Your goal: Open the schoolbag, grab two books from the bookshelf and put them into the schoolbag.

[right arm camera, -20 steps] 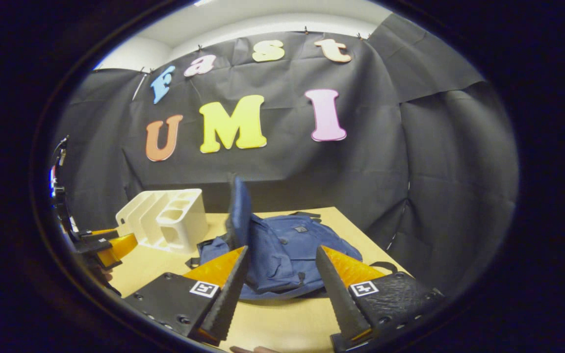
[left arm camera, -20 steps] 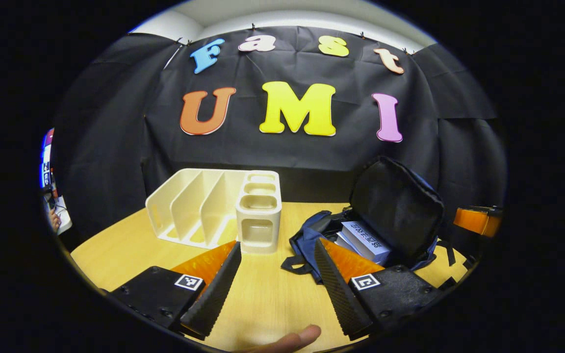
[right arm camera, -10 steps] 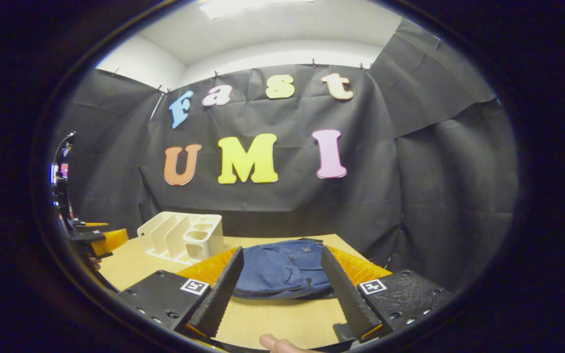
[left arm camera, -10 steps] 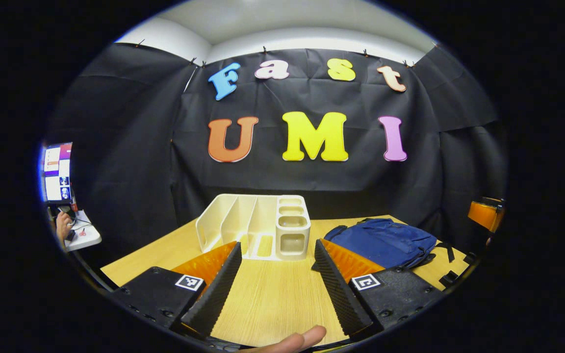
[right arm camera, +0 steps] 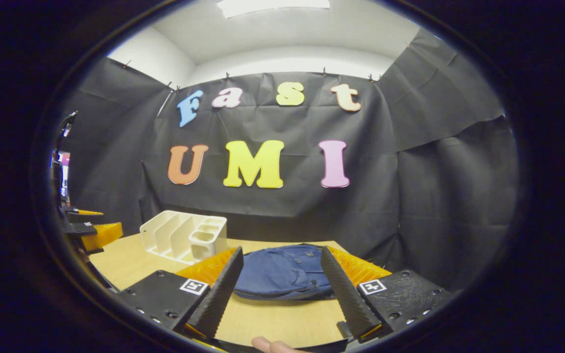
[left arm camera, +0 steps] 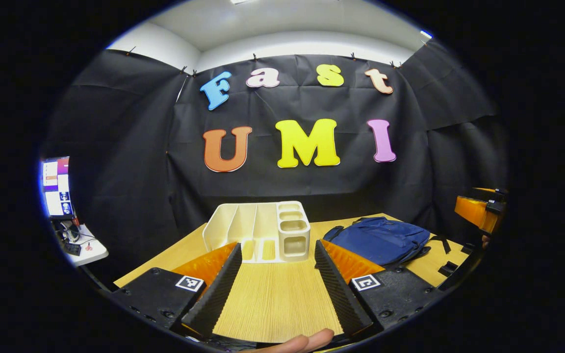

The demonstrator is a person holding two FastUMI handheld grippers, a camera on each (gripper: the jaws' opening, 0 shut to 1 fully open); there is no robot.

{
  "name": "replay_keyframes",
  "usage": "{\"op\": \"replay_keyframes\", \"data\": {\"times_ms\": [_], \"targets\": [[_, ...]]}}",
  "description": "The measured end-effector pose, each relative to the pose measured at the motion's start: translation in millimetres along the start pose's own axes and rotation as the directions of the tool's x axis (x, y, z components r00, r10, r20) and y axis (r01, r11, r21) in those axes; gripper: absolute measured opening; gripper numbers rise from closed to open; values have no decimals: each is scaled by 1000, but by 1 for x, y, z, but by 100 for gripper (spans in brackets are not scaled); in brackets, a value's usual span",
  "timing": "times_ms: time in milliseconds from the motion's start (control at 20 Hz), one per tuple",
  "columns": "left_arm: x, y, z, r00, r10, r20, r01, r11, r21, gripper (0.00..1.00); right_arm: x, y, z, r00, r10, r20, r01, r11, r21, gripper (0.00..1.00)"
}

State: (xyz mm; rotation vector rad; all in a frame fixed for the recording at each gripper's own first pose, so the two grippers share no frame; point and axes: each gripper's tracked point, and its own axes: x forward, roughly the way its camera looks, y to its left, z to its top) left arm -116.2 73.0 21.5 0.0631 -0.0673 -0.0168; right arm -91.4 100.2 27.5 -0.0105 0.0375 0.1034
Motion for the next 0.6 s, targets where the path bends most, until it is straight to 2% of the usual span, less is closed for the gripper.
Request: {"op": "replay_keyframes", "data": {"times_ms": [350, 600], "targets": [[4, -14, -4, 999, -34, -4, 34, 999, -22, 94, 3, -1, -12, 999, 28, -42, -27, 999, 32, 96], [6, -10, 0, 1000, -23, 19, 23, 999, -22, 94, 1, -1, -9, 999, 37, -24, -37, 999, 16, 96]]}}
